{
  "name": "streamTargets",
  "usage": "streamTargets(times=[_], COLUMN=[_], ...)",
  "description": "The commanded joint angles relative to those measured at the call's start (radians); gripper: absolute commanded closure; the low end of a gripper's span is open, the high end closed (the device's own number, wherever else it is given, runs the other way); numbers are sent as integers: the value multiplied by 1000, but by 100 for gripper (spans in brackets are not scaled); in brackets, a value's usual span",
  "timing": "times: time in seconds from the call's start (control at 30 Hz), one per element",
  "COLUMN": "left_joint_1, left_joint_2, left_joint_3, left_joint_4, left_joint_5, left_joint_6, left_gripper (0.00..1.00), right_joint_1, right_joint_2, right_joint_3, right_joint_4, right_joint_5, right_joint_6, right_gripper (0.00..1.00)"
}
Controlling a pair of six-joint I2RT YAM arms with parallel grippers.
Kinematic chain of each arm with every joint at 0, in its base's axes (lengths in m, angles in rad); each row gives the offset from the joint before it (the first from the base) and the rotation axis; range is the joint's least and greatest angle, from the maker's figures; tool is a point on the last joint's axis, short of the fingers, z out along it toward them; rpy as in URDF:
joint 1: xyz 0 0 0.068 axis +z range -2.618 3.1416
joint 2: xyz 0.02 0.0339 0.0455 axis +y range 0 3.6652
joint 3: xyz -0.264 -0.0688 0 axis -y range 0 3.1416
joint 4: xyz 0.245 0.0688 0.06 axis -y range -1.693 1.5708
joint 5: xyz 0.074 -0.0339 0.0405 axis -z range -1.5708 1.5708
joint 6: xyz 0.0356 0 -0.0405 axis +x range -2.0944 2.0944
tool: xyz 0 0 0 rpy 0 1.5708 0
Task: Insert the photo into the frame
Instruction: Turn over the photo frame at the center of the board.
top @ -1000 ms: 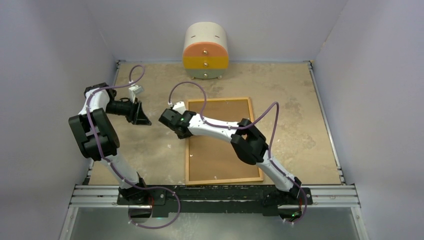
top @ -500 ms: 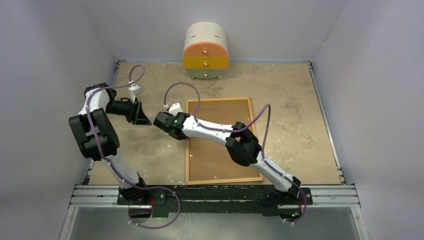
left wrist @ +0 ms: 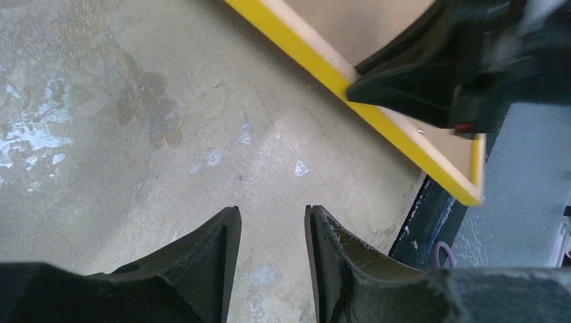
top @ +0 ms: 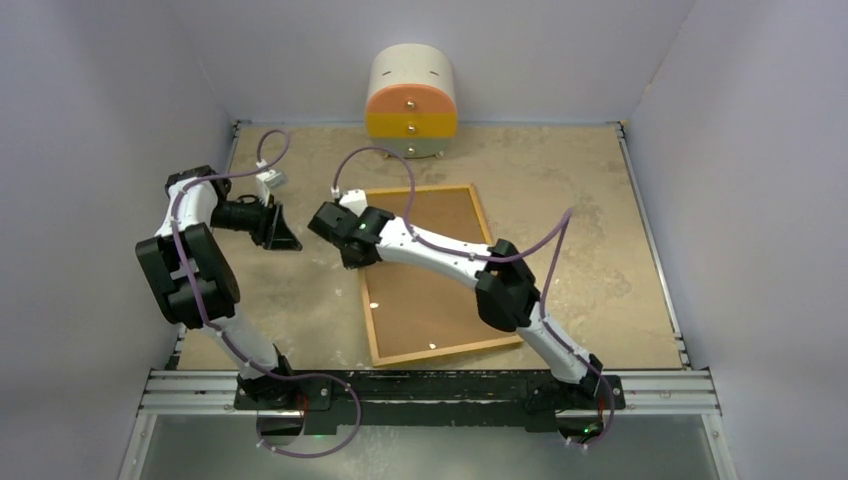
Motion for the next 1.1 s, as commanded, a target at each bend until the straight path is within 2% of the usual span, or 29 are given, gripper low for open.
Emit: streamTargets(times=[0.0,0.27,0.43,0.53,0.73,0.87,1.07], left_joint_1=[11,10,4,-42,-189,-231,-249], left_joint_2=[-68,-152,-220,-239,-283,-297,-305], left_joint_3=[4,72,165,229,266,303,365], left_joint_4=[-26,-110,-109,-108,118,216,213], left_joint_5=[36,88,161,180,127,120,126], left_joint_6=[12,-2,-102,-164,-440,-562,-603], left_gripper=[57,59,61,61,62,62,64], right_joint_1=[-25,-96,-152,-182,-247,-249,-252], right_joint_2=[-234,-357,-472,-520,-616,-598,-590], right_joint_3=[36,12,-155,-238,-483,-390,-353], right_joint_4=[162,324,549,647,970,926,932], right_joint_5=[-135,-346,-464,-516,-665,-686,-711], right_joint_6=[116,244,358,421,623,599,612], right_gripper=[100,100,100,100,100,100,100])
